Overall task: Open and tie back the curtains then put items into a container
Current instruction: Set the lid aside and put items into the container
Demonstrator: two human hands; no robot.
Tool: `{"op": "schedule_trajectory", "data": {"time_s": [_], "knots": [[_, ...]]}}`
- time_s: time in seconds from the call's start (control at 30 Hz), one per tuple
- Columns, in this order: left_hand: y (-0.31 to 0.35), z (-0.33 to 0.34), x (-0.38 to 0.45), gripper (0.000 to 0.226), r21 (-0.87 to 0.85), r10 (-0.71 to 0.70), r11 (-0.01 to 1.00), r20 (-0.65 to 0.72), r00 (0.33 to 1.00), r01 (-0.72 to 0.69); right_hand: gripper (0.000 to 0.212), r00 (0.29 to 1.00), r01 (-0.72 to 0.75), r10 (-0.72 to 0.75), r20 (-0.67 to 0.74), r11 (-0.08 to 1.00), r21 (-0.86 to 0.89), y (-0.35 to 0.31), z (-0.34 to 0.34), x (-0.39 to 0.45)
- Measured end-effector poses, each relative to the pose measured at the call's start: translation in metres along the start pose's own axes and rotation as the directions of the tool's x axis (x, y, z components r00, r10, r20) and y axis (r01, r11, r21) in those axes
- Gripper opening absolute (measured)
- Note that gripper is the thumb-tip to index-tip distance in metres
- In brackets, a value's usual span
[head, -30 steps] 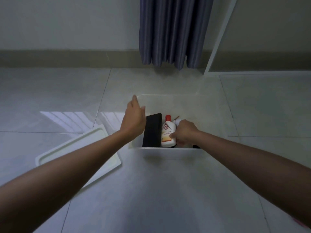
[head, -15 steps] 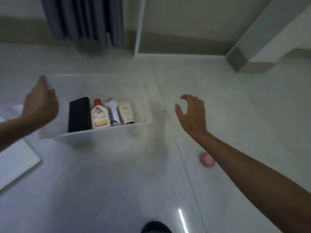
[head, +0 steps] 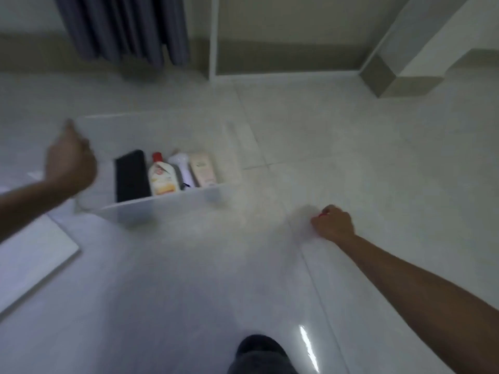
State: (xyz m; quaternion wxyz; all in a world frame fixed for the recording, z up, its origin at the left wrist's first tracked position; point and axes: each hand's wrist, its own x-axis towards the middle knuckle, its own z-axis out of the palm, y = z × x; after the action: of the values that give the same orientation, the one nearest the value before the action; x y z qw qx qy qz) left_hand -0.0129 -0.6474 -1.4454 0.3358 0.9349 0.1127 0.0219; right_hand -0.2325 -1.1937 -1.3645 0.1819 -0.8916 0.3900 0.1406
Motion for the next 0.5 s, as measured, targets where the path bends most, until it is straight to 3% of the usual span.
{"op": "schedule_trajectory", "data": {"time_s": [0.03, 0.07, 0.13, 0.23, 0.3, 0.4, 0.5], "knots": [[0.059, -0.029, -0.048, 0.066, 0.043, 0.009, 0.999, 0.060, 0.998, -0.012, 0.037, 0.999, 0.039, -0.038, -0.018, 0.996, 0.075, -0.019, -0.008, -0.002], [0.102, -0.047, -0.082, 0.062, 0.052, 0.007, 0.999, 0.015, 1.000, -0.008, 0.040, 0.994, 0.100, -0.094, -0.048, 0.985, 0.141, -0.041, -0.018, -0.005], [0.124, -0.061, -0.098, 0.057, 0.096, 0.011, 0.995, -0.018, 1.000, -0.009, 0.046, 0.950, 0.302, -0.276, -0.143, 0.929, 0.212, -0.096, -0.039, -0.018], [0.128, -0.066, -0.101, 0.053, 0.064, -0.055, 0.996, -0.012, 0.998, 0.055, 0.042, 0.762, 0.645, -0.589, -0.268, 0.729, 0.231, -0.175, -0.059, -0.050], [0.133, -0.071, -0.105, 0.054, 0.043, -0.048, 0.998, -0.003, 0.999, 0.048, 0.047, 0.626, 0.779, -0.721, -0.297, 0.587, 0.220, -0.219, -0.057, -0.073], [0.139, -0.074, -0.111, 0.055, 0.001, -0.067, 0.998, -0.014, 0.998, 0.067, 0.053, 0.507, 0.861, -0.846, -0.162, 0.488, 0.146, -0.269, -0.026, -0.099], [0.142, -0.077, -0.113, 0.056, -0.002, -0.076, 0.997, -0.012, 0.997, 0.076, 0.058, 0.519, 0.853, -0.853, 0.055, 0.521, 0.025, -0.298, 0.024, -0.098]]}}
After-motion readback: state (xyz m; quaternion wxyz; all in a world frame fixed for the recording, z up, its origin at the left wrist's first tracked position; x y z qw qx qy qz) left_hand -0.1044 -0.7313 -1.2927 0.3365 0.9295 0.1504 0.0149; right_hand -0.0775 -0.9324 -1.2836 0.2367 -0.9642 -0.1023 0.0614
